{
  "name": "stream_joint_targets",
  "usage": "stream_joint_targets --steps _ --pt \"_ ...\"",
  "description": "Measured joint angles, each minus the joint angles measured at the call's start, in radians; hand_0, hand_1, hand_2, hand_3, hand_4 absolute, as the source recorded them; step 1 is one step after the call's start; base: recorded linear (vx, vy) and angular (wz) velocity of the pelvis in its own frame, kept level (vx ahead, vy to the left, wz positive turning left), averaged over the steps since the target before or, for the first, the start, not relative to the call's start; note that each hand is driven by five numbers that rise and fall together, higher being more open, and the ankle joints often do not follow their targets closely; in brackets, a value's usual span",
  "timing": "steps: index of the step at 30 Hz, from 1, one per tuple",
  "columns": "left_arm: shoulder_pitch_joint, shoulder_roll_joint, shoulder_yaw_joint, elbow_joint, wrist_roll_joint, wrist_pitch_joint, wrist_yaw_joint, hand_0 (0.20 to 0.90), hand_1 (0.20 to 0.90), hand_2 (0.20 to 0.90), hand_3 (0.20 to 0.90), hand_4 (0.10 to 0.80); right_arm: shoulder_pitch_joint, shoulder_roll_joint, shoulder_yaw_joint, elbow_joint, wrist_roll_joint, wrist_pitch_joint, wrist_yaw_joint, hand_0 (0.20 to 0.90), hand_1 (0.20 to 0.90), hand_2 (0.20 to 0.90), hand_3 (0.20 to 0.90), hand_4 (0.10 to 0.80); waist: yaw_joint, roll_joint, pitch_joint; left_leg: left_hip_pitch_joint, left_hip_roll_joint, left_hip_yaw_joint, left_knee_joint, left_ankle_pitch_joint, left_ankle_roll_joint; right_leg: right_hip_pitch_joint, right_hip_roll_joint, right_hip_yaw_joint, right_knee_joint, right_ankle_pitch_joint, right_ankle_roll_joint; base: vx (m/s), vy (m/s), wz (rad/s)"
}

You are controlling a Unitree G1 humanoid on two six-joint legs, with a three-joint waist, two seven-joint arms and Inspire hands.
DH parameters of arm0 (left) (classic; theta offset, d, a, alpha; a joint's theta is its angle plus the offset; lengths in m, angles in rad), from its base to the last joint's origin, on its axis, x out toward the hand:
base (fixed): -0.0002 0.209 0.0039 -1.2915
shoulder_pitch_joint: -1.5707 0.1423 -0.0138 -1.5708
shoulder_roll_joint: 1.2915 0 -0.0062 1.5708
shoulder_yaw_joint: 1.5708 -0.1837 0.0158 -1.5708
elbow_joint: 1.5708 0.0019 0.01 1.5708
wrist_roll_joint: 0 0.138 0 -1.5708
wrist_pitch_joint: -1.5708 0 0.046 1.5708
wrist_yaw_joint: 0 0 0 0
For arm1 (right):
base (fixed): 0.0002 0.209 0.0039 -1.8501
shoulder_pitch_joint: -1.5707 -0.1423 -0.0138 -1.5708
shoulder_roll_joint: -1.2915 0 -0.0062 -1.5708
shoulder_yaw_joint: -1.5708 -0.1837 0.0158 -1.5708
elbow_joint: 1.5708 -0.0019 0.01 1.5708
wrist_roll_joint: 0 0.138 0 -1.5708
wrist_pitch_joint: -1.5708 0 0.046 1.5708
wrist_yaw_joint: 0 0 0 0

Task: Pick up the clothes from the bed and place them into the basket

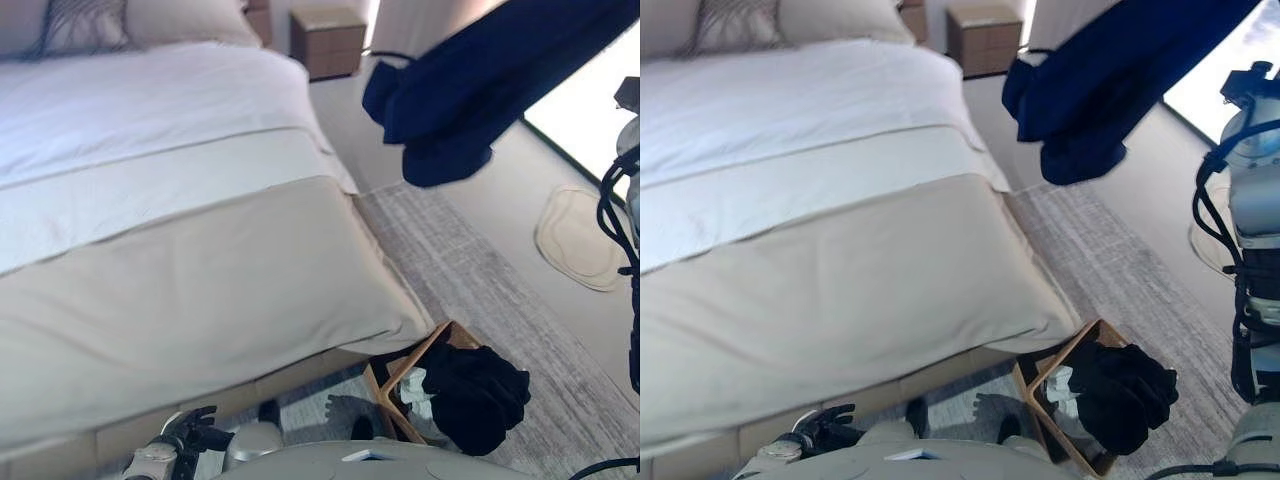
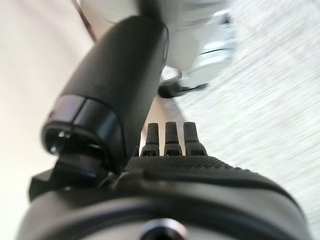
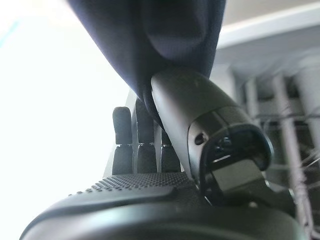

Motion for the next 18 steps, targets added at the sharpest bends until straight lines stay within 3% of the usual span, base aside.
stream_joint_targets --steps 8,14,18 --pt "-0.07 -0.024 -0.065 -0.069 0.001 0.009 -0.028 0.9 0.9 0.9 0.9 0.8 0.177 -0.003 -0.048 0.044 0.02 0.014 0.039 0.3 0.3 0.3 0.2 0.1 -0.104 0.024 -0.023 0.031 0.023 0.064 -0.005 -0.003 -0.003 -0.002 0.021 0.066 -0.001 0.003 0.005 0.023 -0.092 -0.26" --pt "-0.042 -0.033 -0.086 -0.06 0.024 0.032 -0.049 0.9 0.9 0.9 0.9 0.8 0.314 0.052 -0.047 0.069 -0.014 0.011 0.181 0.3 0.3 0.3 0.2 0.1 -0.125 0.058 -0.036 0.046 0.041 0.104 -0.005 -0.011 -0.01 -0.013 0.038 0.107 -0.005 0.003 0.006 0.036 -0.122 -0.21" --pt "-0.013 -0.03 -0.093 -0.054 0.046 0.037 -0.048 0.9 0.9 0.9 0.9 0.8 0.405 0.085 -0.012 0.105 -0.06 0.025 0.271 0.3 0.3 0.3 0.2 0.1 -0.13 0.085 -0.032 0.035 0.047 0.117 -0.001 -0.011 -0.009 -0.034 0.046 0.125 -0.001 0.006 0.002 -0.12 -0.101 -0.12"
